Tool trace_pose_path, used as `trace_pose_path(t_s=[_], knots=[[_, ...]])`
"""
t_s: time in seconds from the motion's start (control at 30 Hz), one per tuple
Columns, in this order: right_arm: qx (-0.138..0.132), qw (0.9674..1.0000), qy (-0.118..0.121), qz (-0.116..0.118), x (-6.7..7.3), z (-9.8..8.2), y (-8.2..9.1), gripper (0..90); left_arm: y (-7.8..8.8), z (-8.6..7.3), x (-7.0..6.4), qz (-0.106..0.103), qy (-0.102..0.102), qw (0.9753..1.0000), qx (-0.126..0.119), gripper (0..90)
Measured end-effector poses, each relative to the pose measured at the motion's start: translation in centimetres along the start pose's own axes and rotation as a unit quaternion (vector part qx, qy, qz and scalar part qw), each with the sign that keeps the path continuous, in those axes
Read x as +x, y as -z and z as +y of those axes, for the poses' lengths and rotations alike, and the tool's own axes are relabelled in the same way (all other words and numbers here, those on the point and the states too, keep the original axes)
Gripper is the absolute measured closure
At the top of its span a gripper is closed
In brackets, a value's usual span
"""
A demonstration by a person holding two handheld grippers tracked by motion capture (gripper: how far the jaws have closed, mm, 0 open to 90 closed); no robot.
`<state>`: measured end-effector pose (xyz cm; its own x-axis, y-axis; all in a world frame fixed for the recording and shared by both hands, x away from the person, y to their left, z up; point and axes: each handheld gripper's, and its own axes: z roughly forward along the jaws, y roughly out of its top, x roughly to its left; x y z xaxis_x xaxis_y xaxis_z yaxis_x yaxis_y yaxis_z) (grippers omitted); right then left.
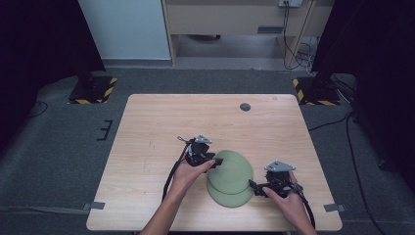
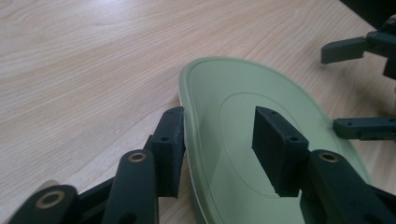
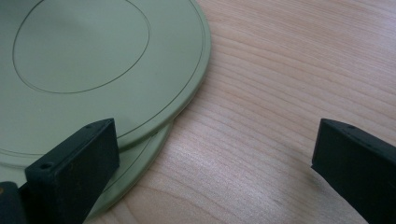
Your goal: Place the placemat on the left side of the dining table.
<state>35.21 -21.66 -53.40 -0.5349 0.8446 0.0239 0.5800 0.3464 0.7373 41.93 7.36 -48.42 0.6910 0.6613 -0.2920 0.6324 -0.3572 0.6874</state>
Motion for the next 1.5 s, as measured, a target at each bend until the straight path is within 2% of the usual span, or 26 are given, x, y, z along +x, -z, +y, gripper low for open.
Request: trace_pose_path(t_s=[0.1, 0.2, 0.37, 0.43, 0.47, 0.53, 0.6, 0.63, 0.83, 1.07, 1.5], knots=[[-0.001, 1.0000, 0.000, 0.001, 0.0, 0.0, 0.0, 0.9, 0.2, 0.3, -0.4, -0.012, 0.001, 0.9999, -0.007, 57.8], [0.000, 1.0000, -0.002, 0.001, 0.0, 0.0, 0.0, 0.9, 0.0, 0.5, -0.7, -0.009, -0.006, 0.9999, -0.003, 58.7], [0.000, 1.0000, -0.002, 0.001, 0.0, 0.0, 0.0, 0.8, -0.1, 0.6, -0.9, -0.016, -0.005, 0.9998, -0.008, 59.0], [0.000, 1.0000, -0.002, 0.001, 0.0, 0.0, 0.0, 0.8, -0.4, 0.6, -0.9, -0.002, -0.012, 0.9999, 0.005, 59.0], [0.000, 1.0000, -0.002, 0.001, 0.0, 0.0, 0.0, 0.8, -0.7, 0.5, -0.7, -0.003, -0.011, 0.9998, 0.019, 59.1], [0.000, 1.0000, -0.001, 0.000, 0.0, 0.0, 0.0, 0.8, -1.2, 0.2, -0.5, -0.005, -0.005, 0.9996, 0.028, 59.6], [-0.001, 1.0000, -0.001, 0.001, 0.0, 0.0, 0.0, 0.8, -1.4, 0.0, -0.4, 0.007, -0.002, 0.9997, 0.022, 61.5], [-0.001, 1.0000, -0.001, 0.001, 0.0, 0.0, 0.0, 0.8, -1.4, -0.1, -0.3, 0.006, 0.003, 0.9998, 0.019, 63.0], [-0.001, 1.0000, 0.000, 0.000, 0.0, 0.0, 0.0, 0.8, -1.3, -0.2, 0.0, 0.021, -0.001, 0.9996, 0.016, 67.4], [-0.001, 1.0000, 0.000, 0.001, 0.0, 0.0, 0.0, 0.8, -1.2, -0.2, 0.1, 0.025, 0.001, 0.9997, 0.008, 73.0], [-0.004, 1.0000, 0.001, 0.000, 0.1, 0.0, -0.1, 1.6, -1.0, -0.1, 0.0, 0.032, -0.003, 0.9995, -0.004, 76.0]])
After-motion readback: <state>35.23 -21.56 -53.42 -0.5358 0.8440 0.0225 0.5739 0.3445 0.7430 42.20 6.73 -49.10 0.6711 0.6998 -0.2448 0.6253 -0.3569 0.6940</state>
